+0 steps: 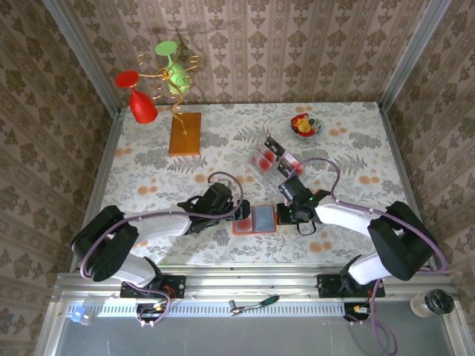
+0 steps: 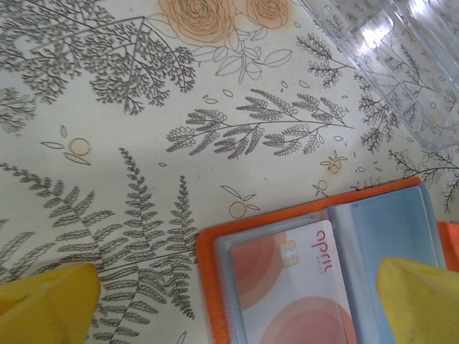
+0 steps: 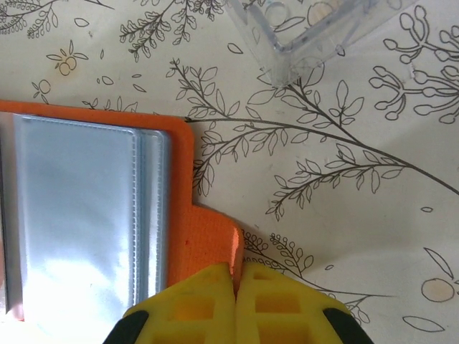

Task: Put the credit cards into the card holder

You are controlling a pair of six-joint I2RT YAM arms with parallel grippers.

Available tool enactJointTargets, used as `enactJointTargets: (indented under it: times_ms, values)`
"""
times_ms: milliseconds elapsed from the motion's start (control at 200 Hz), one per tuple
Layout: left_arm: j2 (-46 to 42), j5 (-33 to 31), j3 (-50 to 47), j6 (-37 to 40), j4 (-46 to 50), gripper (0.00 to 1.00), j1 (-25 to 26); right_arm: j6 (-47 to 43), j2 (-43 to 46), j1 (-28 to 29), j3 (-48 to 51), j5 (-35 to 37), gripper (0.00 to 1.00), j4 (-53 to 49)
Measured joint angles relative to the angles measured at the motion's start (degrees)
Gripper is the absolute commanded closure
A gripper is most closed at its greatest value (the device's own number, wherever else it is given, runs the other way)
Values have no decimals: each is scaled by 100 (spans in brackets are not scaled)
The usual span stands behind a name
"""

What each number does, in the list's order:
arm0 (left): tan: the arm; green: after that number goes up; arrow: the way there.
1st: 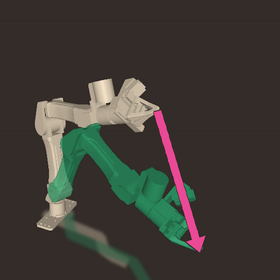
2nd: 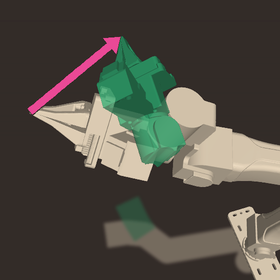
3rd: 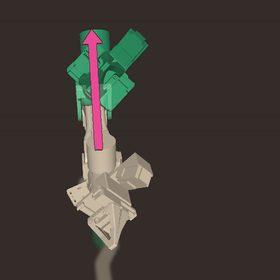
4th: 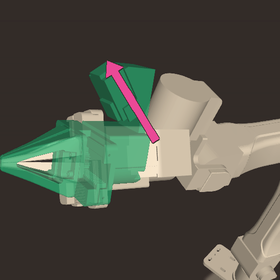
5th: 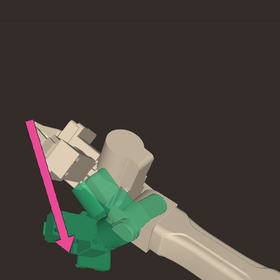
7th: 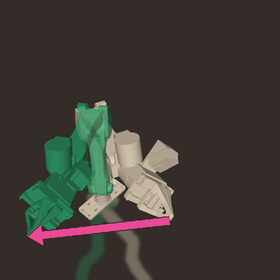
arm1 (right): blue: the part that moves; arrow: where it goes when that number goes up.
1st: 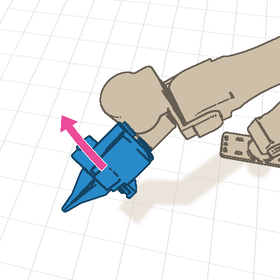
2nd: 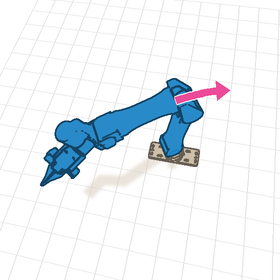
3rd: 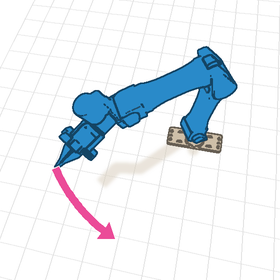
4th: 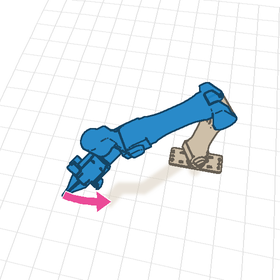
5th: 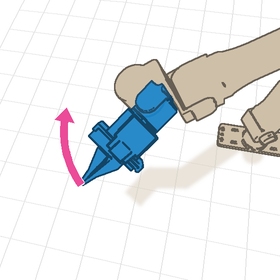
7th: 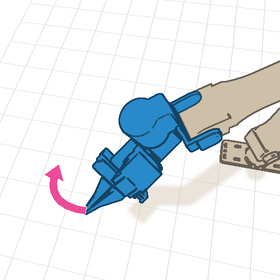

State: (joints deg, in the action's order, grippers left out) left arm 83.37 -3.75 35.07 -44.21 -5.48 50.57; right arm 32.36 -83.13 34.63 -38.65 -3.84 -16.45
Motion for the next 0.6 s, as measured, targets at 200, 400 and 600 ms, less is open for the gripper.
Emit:
enactJointTargets:
  times_ms: [200,400,600]
  values:
    - [144,125,0,-22,-184,0,0,83,0,0,-2,-111,99,48]
    - [221,190,0,-72,-295,0,2,120,33,-7,-2,-170,77,63]
    - [219,208,0,-98,-385,0,2,251,688,-26,15,-251,80,0]
